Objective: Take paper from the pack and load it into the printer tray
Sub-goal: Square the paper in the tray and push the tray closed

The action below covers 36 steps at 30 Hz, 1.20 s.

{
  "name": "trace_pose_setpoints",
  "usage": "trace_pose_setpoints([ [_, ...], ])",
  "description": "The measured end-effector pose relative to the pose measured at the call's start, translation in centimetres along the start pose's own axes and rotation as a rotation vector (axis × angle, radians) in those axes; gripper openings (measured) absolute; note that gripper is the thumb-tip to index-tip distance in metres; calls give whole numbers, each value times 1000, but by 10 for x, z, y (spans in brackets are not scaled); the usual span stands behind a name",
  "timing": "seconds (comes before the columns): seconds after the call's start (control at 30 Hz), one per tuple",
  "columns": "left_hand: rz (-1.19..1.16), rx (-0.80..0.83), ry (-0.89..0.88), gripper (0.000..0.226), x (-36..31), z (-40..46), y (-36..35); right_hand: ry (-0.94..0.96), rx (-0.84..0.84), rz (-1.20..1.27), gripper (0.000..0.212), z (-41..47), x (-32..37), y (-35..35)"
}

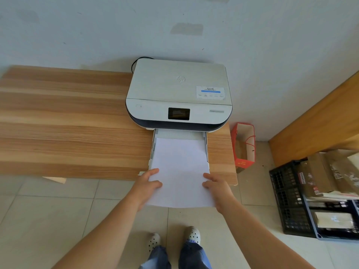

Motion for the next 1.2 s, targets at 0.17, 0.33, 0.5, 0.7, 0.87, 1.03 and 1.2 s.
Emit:
trace_pose_setpoints([
  [0.17,-9,2,34,51,1,5,2,-5,10,-3,37,5,0,-4],
  [0.33,0,-14,42,53,-2,18,3,-15,-9,8,36,13,3,-7],
  [0.5,18,-38,17,53,-17,32,5,5,-8,13,39,30,16,-8],
  [0.7,64,-85,21,48,-27,51,13,9,27,-15,40,47,34,-12],
  [0.87,99,-109,2,47,-38,67,13,10,24,-59,39,57,47,-18],
  [1.03,114,-130,-3,45,-46,82,14,23,-5,-127,42,73,60,-21],
  [1.2,95,-189,58,41,-49,103,24,27,-27,-151,39,85,73,-25],
])
Point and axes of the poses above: each hand's wrist, its own z-axis towards the middle knuckle, its own y-axis out of the back of the hand, x = y × z, the point moved 6 cm from there along z, towards the middle knuckle, and after that the axes turned 6 degrees about z, right-handed, at the moved point
